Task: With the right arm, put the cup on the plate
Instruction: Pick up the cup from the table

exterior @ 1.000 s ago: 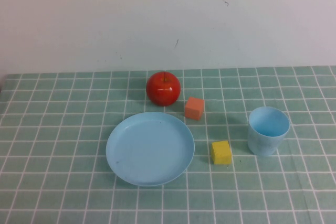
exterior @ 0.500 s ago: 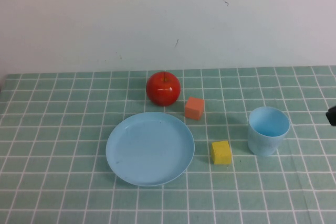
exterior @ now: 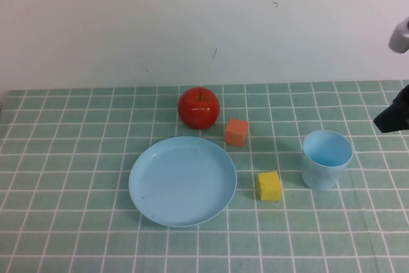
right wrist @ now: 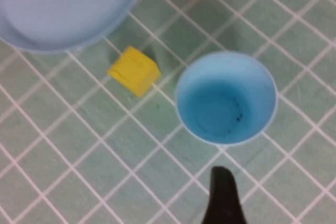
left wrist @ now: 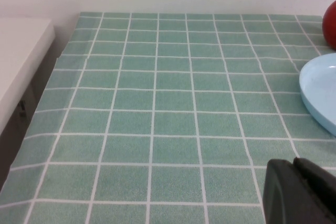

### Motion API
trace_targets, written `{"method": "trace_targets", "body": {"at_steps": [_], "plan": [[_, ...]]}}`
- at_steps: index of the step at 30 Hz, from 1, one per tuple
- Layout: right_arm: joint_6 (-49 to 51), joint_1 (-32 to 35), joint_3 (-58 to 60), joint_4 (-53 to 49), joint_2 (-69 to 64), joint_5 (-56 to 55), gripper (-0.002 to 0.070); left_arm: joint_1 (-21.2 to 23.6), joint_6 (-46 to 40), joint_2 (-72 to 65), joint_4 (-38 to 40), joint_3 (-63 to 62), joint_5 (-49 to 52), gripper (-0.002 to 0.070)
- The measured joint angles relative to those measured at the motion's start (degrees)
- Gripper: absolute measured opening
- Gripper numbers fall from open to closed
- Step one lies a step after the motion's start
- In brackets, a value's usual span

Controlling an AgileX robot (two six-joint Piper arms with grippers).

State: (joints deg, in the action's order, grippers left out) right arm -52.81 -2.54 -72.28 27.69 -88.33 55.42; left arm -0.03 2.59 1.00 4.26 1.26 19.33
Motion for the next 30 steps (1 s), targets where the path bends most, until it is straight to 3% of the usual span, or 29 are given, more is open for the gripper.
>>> {"method": "trace_targets", "body": {"at_steps": [4, 22, 24, 29, 30], "plan": [[5.4, -3.5, -4.1, -7.5, -5.9, 0.1, 0.0456, 0.0, 0.0, 0.0, 0.0, 0.0, 0.0, -0.0003], [6.9, -6.1, -13.0, -9.1, -26.1, -2.3, 0.0452, 0.0, 0.0, 0.0, 0.0, 0.0, 0.0, -0.0003], [7.2, -6.1, -13.9, -9.1, -27.1, -2.3, 0.0403, 0.0, 0.0, 0.0, 0.0, 0.0, 0.0, -0.0003], [7.4, -6.1, -15.8, -8.8, -28.1, -1.4, 0.0103, 0.0, 0.0, 0.0, 0.0, 0.0, 0.0, -0.0003], [7.4, -6.1, -16.5, -8.4, -28.1, -1.3, 0.0072, 0.0, 0.0, 0.0, 0.0, 0.0, 0.0, -0.0003]]}}
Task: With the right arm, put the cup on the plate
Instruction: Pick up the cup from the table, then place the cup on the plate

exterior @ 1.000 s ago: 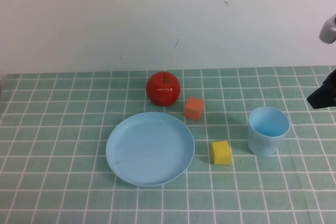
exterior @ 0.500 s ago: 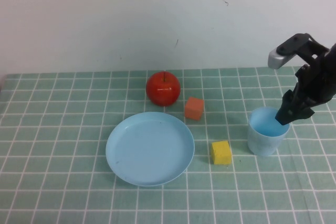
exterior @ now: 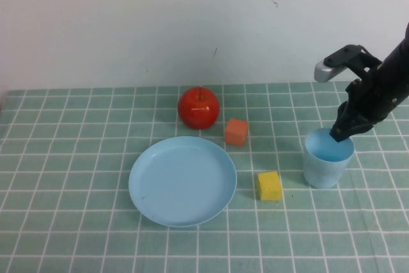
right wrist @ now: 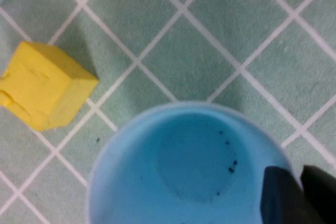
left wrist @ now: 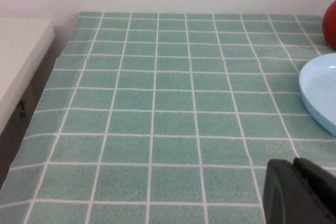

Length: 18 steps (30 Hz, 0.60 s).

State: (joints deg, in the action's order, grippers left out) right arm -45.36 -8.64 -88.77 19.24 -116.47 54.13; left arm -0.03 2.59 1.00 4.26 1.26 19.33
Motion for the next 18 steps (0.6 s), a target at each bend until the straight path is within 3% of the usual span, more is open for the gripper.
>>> {"method": "trace_targets", "body": {"at_steps": [3, 11, 18], "plan": [[0.0, 0.0, -3.3, 2.6, 0.0, 1.2, 0.0024, 0.0, 0.0, 0.0, 0.0, 0.0, 0.0, -0.0003], [0.3, -1.7, -15.9, 10.1, 0.0, 6.4, 0.0017, 0.0, 0.0, 0.0, 0.0, 0.0, 0.0, -0.0004], [0.2, -10.9, -18.9, 10.2, -0.6, 4.4, 0.0016, 0.0, 0.0, 0.0, 0.0, 0.0, 0.0, -0.0004]]}}
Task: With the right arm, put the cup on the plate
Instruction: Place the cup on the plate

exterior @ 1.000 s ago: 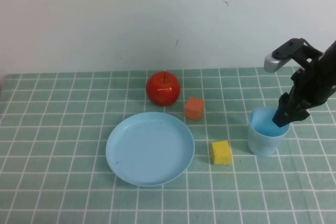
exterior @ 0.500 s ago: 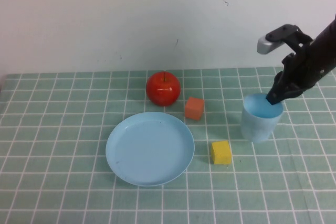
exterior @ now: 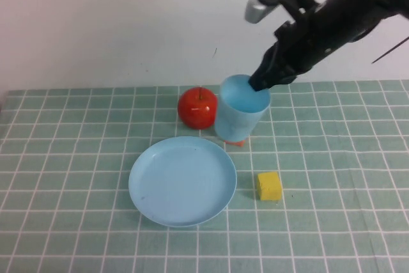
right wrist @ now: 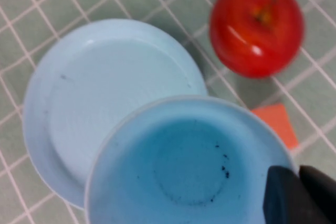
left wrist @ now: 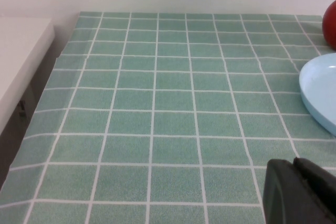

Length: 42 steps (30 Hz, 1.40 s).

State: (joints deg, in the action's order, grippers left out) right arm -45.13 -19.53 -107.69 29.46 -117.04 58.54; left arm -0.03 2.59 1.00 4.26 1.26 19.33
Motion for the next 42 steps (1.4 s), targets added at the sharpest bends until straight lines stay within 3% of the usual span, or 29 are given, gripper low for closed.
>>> {"method": "trace_targets", "body": {"at_steps": [10, 25, 28, 34, 42], "plan": [[0.0, -13.1, -0.1, -1.1, -9.0, -10.1, 0.0016, 0.0, 0.0, 0.0, 0.0, 0.0, 0.0, -0.0004], [0.0, -14.3, -0.1, -4.2, -11.7, -11.6, 0.0022, 0.0, 0.0, 0.0, 0.0, 0.0, 0.0, -0.0004], [0.0, -14.3, -0.1, -3.6, -11.7, -11.6, 0.0085, 0.0, 0.0, 0.0, 0.0, 0.0, 0.0, -0.0004], [0.0, -14.3, -1.1, 0.3, -11.8, -11.0, 0.0316, 0.0, 0.0, 0.0, 0.0, 0.0, 0.0, -0.0004], [1.1, -14.4, -14.2, -2.5, -12.0, 0.5, 0.0351, 0.0, 0.0, 0.0, 0.0, 0.0, 0.0, -0.0004]]}}
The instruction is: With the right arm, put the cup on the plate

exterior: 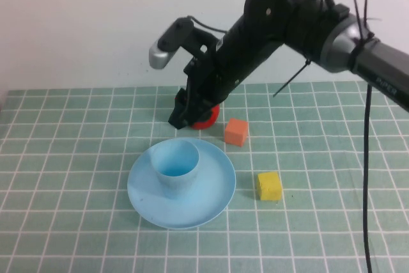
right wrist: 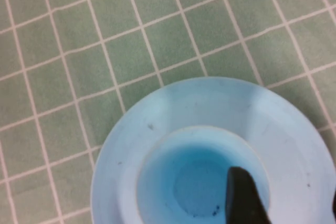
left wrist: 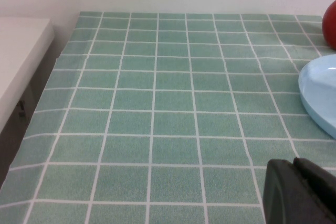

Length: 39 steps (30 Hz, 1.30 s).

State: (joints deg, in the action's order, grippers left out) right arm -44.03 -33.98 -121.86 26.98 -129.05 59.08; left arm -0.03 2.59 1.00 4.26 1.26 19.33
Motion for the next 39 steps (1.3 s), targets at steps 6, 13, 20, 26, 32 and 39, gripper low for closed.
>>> {"method": "trace_targets", "body": {"at_steps": [6, 13, 20, 26, 32, 39], "plan": [[8.7, 0.2, -14.0, -8.8, 0.2, 10.9, 0.019, 0.0, 0.0, 0.0, 0.0, 0.0, 0.0, -0.0004], [15.9, 1.1, -15.9, -23.6, 5.2, 11.8, 0.0011, 0.0, 0.0, 0.0, 0.0, 0.0, 0.0, -0.0004], [18.4, 1.1, -10.8, -42.2, 15.3, 11.8, 0.0, 0.0, 0.0, 0.0, 0.0, 0.0, 0.0, -0.0004], [18.8, 3.4, 1.8, -50.1, 25.0, 11.8, -0.0002, 0.0, 0.0, 0.0, 0.0, 0.0, 0.0, -0.0004], [19.2, 9.8, 15.4, -50.7, 34.3, 11.8, -0.0002, 0.0, 0.0, 0.0, 0.0, 0.0, 0.0, -0.0003], [21.6, 20.7, 37.0, -47.5, 46.5, 4.5, -0.0003, 0.0, 0.0, 0.0, 0.0, 0.0, 0.0, -0.0003]]}}
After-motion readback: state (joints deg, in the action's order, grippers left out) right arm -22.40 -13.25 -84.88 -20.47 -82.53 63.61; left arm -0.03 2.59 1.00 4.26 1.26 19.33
